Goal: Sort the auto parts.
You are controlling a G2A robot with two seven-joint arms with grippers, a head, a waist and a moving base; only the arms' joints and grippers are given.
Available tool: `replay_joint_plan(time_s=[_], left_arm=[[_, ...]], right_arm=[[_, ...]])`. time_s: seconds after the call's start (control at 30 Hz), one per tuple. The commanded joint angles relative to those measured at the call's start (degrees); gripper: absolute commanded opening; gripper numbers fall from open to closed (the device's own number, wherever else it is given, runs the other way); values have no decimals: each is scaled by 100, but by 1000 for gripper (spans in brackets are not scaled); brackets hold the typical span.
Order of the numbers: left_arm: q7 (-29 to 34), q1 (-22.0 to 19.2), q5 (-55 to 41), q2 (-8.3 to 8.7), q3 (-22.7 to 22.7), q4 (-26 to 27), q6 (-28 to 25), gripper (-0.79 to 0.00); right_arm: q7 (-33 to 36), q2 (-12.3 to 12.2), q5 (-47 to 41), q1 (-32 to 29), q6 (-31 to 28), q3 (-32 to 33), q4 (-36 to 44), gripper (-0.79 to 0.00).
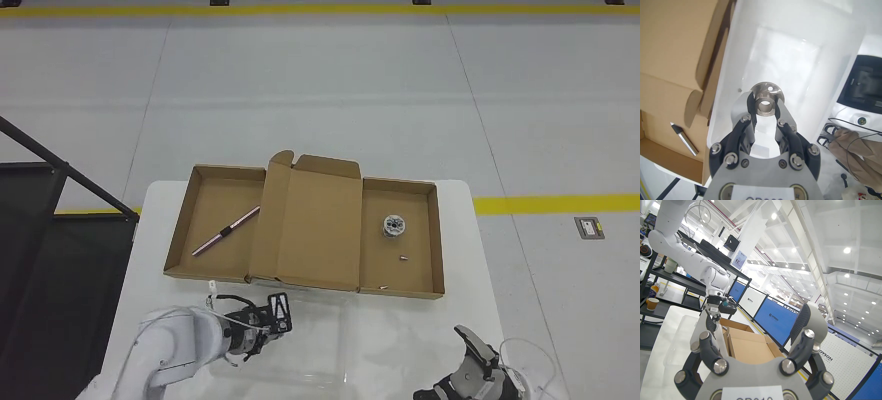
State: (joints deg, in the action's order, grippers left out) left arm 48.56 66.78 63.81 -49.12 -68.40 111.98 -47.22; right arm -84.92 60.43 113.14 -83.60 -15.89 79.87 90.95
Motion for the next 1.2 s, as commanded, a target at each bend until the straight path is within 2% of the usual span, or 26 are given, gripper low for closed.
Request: replay_joint_plan(time_s=[0.0,0.13,0.3,0.67,0.77,1.0,1.17], left_arm=[[-217,290,-441,97,-574,66,-417,-785],[-700,754,-1060,233,-1427,135,-1021,-785],[-1402,1221,-1656,377,-2159,113,-1078,-785],[-1402,1221,-1656,377,-2159,113,-1078,-785],[-1599,1252,-2057,394,-1992,119,-1078,-785],[-1623,751,-4162,675,-1768,-186,-1078,-785],[-1229,243,-6229,881,-1427,-397,-1078,-785]], right_arm=[[-1,0,0,0,0,0,0,0],[-1,0,0,0,0,0,0,0],[-1,0,0,0,0,0,0,0],[-1,0,0,0,0,0,0,0],[-1,0,0,0,0,0,0,0],[-1,0,0,0,0,0,0,0],[-1,0,0,0,0,0,0,0]])
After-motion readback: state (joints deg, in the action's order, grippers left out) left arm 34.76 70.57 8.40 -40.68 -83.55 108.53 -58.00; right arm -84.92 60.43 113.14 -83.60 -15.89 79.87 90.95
